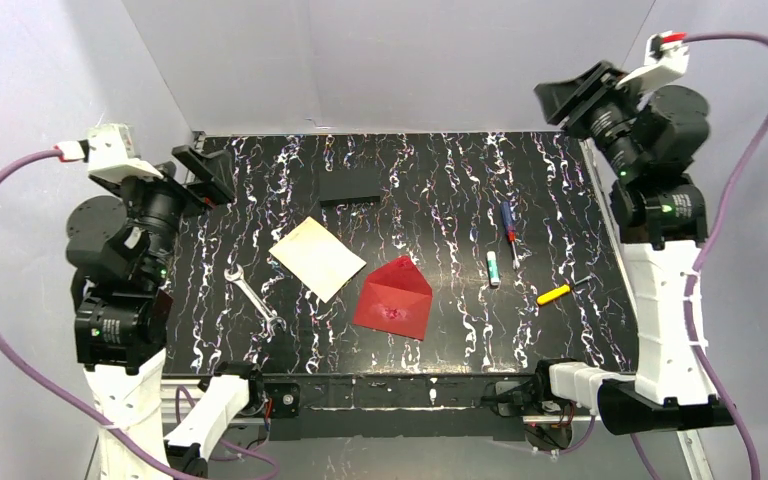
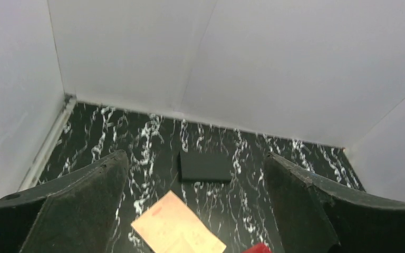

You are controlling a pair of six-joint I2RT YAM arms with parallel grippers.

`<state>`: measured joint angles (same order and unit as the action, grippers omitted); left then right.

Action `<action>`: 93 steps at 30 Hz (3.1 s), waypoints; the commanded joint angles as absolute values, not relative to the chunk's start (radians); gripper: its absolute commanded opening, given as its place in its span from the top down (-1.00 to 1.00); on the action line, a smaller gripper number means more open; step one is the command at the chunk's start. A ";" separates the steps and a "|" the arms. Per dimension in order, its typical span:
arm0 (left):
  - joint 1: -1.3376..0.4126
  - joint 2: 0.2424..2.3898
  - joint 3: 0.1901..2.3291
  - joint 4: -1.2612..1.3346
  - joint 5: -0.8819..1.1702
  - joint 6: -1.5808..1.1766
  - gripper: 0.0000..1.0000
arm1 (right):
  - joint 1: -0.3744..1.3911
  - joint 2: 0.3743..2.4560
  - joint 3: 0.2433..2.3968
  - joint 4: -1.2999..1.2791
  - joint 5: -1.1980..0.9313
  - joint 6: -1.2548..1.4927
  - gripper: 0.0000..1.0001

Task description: Place the letter into the envelope and seal it

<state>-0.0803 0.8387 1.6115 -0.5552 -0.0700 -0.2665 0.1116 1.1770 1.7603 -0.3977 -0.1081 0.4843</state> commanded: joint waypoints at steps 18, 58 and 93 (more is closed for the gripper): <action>-0.078 0.765 0.959 -0.500 0.148 -0.545 -0.97 | 0.388 1.350 1.055 -0.086 -0.363 0.831 -0.57; -0.141 1.722 0.817 0.022 0.579 -0.736 0.62 | 0.668 2.118 1.301 0.050 -0.509 0.723 -0.15; -0.143 1.603 0.860 -0.060 0.601 -0.735 0.32 | 0.678 2.159 1.313 0.323 -0.610 0.785 0.97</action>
<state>-0.1398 1.7218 0.8261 -0.0029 0.5838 -0.7467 0.6731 2.2070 1.3602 0.1219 -0.6548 0.7284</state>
